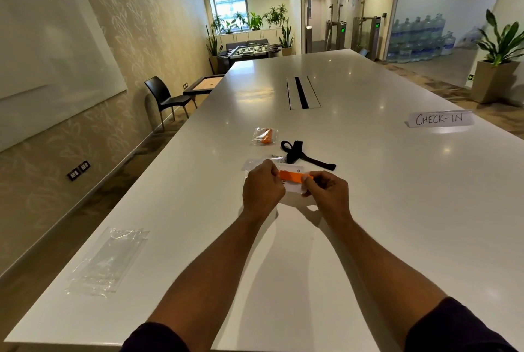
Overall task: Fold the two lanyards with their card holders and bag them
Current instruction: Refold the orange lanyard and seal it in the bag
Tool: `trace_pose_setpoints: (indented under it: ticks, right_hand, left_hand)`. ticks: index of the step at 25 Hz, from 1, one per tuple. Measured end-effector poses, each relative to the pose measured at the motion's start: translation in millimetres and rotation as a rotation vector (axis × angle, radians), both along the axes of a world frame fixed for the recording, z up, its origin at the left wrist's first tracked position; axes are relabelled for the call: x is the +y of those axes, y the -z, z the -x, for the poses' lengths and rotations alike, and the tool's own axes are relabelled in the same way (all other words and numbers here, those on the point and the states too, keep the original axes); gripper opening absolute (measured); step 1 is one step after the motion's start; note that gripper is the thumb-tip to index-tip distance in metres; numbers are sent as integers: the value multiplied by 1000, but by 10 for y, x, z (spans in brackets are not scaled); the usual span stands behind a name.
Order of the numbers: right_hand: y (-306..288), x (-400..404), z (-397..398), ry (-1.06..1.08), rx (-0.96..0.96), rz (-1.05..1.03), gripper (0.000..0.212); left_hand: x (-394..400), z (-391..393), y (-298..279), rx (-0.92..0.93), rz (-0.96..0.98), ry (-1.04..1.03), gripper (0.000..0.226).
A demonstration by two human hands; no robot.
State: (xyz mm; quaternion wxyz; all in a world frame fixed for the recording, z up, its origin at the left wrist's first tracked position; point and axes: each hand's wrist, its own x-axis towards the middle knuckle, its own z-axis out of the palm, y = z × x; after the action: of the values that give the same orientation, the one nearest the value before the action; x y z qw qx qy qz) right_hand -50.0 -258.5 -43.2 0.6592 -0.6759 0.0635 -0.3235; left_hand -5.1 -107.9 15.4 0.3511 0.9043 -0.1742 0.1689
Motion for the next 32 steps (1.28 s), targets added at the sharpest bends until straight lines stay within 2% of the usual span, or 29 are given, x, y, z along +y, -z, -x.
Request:
trace_pose_setpoints:
  ticks: [3,7,12,16,21,24,32]
  right_hand:
    - [-22,26,-7,-19,8,-36,14]
    - [-64,116,-13,-64,-29,-146,13]
    - [-132,144,-151,-21,35,-205,9]
    - [-135,127,-246,-225,122,-294,9]
    - [-121,59,-388,-283,215,-333,14]
    - [-121,27,-450,-378,220,-427,9]
    - [-299,-24,-816,-176,133,-448,5]
  left_hand:
    - [-25,-20,-20,16,28,31,12]
    - [-115,-2,-18,25,33,159,8]
    - [-208,-34,-43,54,102,138,8]
    - [-200,-150,-81,60,108,119,8]
    - [-207,-292,-98,66,56,132,11]
    - [-231,-391,-146,59,23,165,11]
    - [-338,-783,-232,112,59,252,15]
